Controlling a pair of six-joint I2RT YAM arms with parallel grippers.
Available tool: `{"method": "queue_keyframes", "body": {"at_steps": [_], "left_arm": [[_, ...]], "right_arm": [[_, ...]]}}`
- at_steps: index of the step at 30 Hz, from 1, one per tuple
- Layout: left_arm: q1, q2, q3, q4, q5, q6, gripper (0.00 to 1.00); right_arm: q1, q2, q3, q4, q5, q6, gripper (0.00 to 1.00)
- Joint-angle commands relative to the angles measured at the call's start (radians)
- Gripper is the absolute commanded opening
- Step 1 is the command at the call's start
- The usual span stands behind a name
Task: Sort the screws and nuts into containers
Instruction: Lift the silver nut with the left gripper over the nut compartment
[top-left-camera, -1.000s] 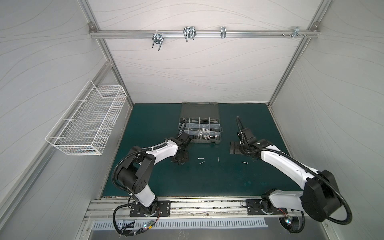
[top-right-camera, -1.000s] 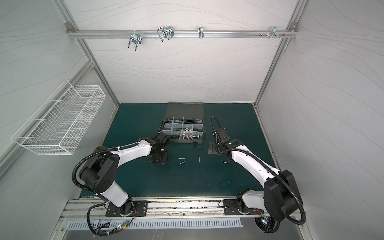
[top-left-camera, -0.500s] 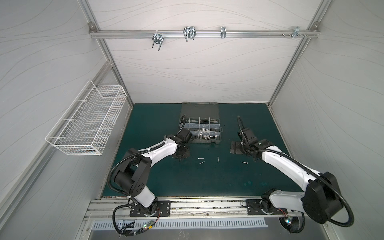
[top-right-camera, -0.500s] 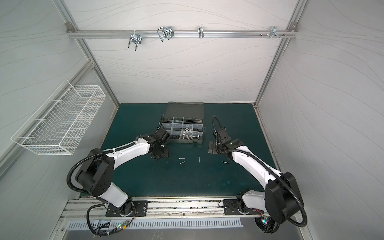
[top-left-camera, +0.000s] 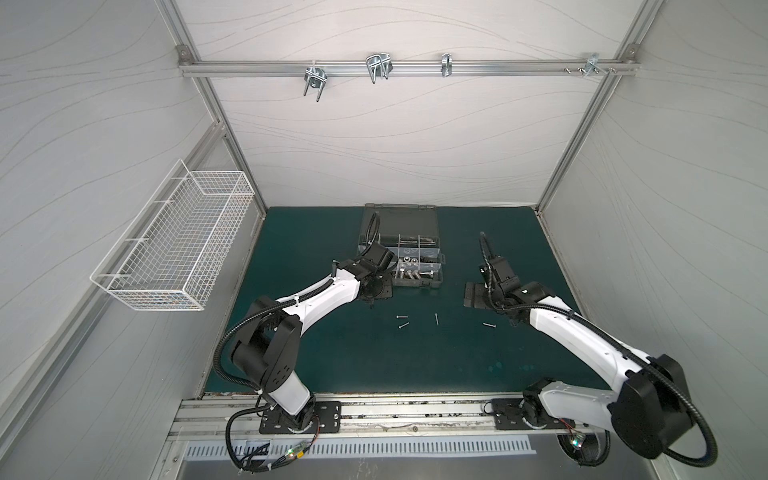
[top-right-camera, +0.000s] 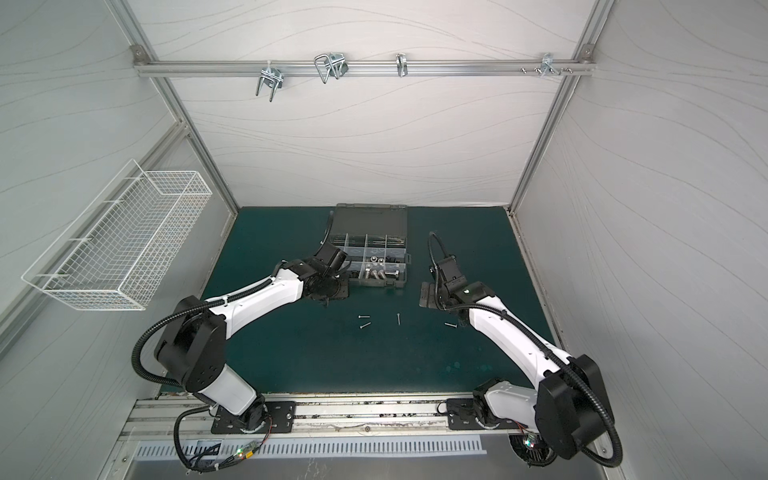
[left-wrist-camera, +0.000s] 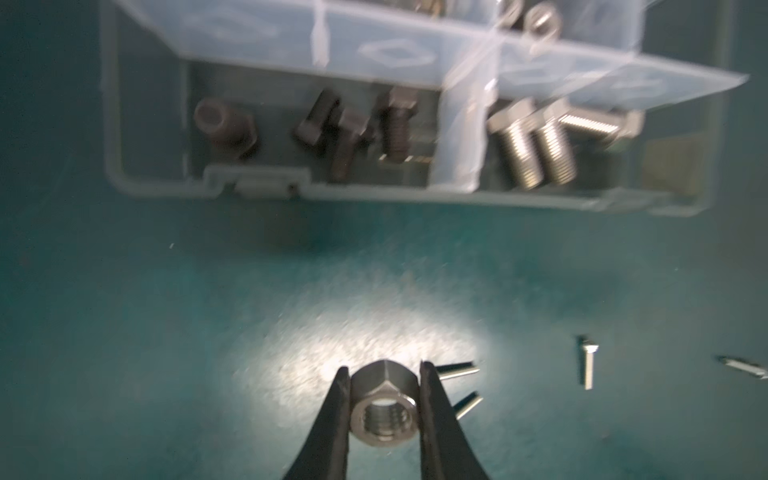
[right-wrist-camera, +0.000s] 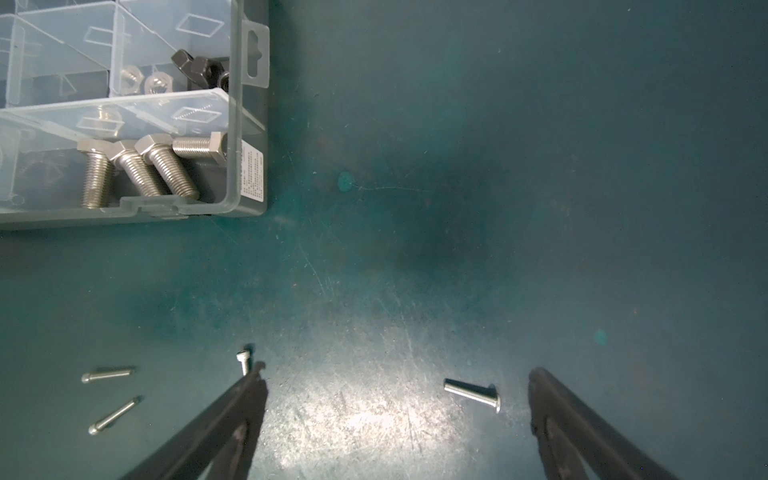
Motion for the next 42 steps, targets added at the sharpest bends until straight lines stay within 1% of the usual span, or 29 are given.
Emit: {"method": "queue_keyframes", "body": {"at_steps": [1,16,26,33,34,42], "left_arm": [[-0.008,0.033,0.078,0.047,0.006,0.005,0.16],[-0.012,0.159,0.326,0.088,0.003,0.064,0.16],[-0.013,0.320,0.541,0.106,-0.006,0.121,0.16],[-0.004,0.447,0.698,0.073,0.006,0.157,0.16],[-0.004,0.465,0.737,0.062,0.008,0.157,0.16],[0.011,0.569,0.808,0.021,0.023,0.148,0.16]], "right_arm": [[-0.011,-0.029,-0.019,-0.019,0.019,0.007,0.99],[-0.022,-0.047,-0.045,-0.009,0.009,0.021,0.99],[-0.025,-0.046,-0.048,-0.009,0.002,0.029,0.99],[-0.027,-0.034,-0.041,-0.008,-0.008,0.033,0.99],[-0.027,-0.031,-0.036,-0.008,-0.009,0.032,0.99],[-0.027,-0.026,-0.028,-0.011,-0.005,0.034,0.99]]}}
